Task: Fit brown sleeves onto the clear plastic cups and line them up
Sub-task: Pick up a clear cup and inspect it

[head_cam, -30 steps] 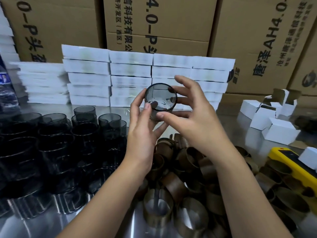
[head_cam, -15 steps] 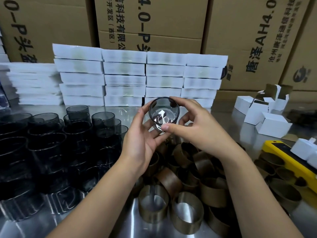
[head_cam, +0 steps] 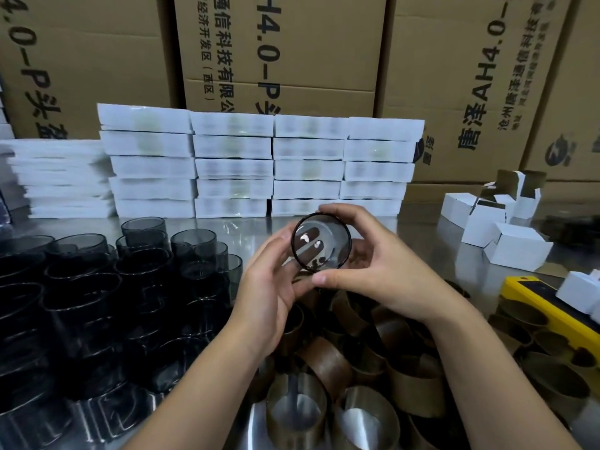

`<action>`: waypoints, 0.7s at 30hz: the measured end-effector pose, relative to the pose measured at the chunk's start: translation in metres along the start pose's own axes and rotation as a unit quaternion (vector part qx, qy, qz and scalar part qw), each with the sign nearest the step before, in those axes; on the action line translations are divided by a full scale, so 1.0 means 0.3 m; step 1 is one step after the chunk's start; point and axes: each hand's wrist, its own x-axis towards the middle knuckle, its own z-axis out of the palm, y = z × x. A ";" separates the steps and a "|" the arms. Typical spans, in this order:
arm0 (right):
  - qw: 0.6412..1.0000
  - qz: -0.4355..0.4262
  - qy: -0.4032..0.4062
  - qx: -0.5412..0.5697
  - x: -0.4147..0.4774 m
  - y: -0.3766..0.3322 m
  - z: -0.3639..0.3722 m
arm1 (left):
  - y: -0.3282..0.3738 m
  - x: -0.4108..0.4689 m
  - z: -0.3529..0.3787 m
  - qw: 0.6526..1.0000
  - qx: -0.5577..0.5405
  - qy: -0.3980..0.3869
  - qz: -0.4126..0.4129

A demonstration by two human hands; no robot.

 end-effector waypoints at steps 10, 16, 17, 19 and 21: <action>0.999 -0.037 0.024 -0.003 -0.004 -0.004 0.015 | 0.021 0.001 -0.005 0.999 0.019 -0.049 0.008; 0.991 -0.001 0.120 0.055 0.001 -0.010 0.021 | 0.019 -0.003 -0.014 0.993 0.033 -0.111 0.005; 0.989 0.001 0.131 0.069 0.003 -0.010 0.019 | 0.015 -0.004 -0.011 0.992 0.051 -0.111 0.016; 0.984 0.013 0.148 0.099 0.005 -0.014 0.017 | 0.000 -0.005 -0.005 0.984 0.132 -0.101 0.064; 0.980 0.042 0.151 0.126 0.006 -0.020 0.018 | -0.013 -0.004 -0.005 0.964 0.220 -0.100 0.113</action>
